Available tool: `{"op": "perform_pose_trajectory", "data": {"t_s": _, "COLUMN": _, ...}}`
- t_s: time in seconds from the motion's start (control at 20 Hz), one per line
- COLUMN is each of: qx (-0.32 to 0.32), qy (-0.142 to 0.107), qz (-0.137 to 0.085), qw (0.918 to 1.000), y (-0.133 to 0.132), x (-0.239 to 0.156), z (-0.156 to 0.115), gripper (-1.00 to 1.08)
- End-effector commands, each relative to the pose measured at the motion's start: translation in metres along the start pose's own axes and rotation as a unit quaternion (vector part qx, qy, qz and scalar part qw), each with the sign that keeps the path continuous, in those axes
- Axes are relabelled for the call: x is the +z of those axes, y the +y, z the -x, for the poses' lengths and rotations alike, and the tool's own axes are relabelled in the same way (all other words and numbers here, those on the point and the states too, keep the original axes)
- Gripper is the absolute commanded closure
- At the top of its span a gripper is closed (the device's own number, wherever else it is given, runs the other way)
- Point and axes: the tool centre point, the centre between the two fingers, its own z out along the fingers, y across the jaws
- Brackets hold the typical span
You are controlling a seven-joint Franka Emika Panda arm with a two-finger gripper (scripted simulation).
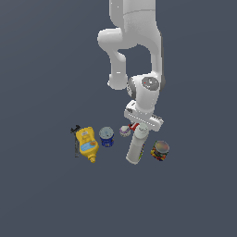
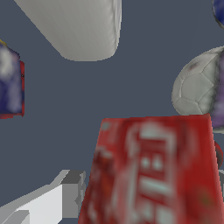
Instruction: Pick up a designated object from a clutter of objects.
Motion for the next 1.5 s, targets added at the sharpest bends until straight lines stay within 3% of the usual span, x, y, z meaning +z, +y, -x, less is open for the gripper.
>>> {"op": "perform_pose_trajectory", "data": {"t_s": 0.0, "qx": 0.0, "qy": 0.0, "qz": 0.0, "qw": 1.0, "y": 0.002, "x": -0.005, "z": -0.001, "gripper": 1.08}}
{"op": "perform_pose_trajectory", "data": {"t_s": 0.55, "qx": 0.0, "qy": -0.001, "qz": 0.001, "qw": 1.0, "y": 0.021, "x": -0.057, "z": -0.008, "gripper": 1.08}}
{"op": "perform_pose_trajectory", "data": {"t_s": 1.45, "qx": -0.001, "qy": -0.004, "qz": 0.001, "qw": 1.0, "y": 0.076, "x": -0.214, "z": -0.031, "gripper": 1.08}}
